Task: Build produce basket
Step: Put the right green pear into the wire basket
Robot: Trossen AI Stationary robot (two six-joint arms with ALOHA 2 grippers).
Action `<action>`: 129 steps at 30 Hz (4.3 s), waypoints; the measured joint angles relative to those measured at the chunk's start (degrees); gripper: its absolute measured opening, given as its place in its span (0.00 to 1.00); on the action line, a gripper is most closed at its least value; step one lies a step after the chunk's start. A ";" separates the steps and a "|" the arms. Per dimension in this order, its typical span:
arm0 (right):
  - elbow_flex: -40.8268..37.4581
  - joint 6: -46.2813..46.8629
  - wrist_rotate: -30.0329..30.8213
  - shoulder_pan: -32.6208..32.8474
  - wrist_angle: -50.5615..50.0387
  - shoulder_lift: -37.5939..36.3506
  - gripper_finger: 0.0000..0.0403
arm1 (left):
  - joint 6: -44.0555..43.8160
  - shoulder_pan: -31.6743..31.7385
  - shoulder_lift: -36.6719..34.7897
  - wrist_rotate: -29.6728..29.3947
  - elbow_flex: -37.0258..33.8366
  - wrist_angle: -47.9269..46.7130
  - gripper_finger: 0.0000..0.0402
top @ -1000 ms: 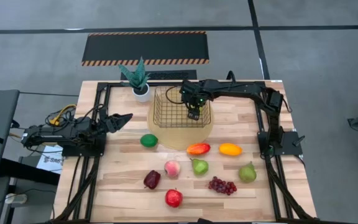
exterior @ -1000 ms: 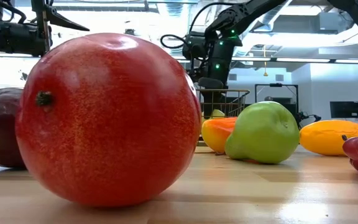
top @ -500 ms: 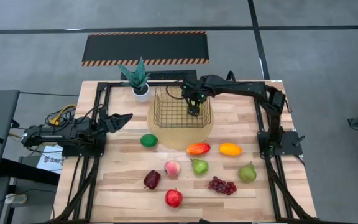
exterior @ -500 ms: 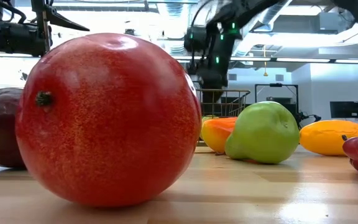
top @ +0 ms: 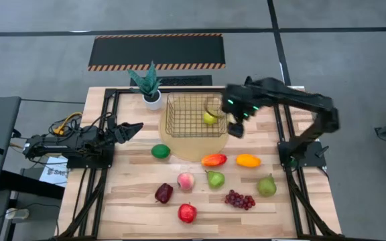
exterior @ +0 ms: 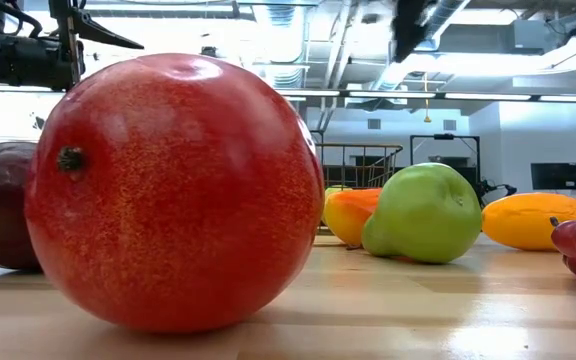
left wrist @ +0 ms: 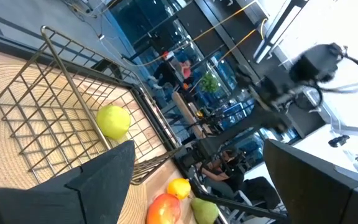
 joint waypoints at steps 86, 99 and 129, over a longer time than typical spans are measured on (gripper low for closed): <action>-39.37 42.73 6.73 36.45 29.40 -16.29 0.59 | -2.40 0.01 -0.01 0.00 0.00 -2.79 0.85; -27.75 9.79 6.62 6.82 36.68 -15.85 0.59 | -1.88 0.02 -0.02 0.02 0.00 -2.80 0.85; -16.82 28.61 1.48 -6.54 35.38 9.91 0.59 | -2.39 0.01 -0.01 0.02 0.00 -2.94 0.85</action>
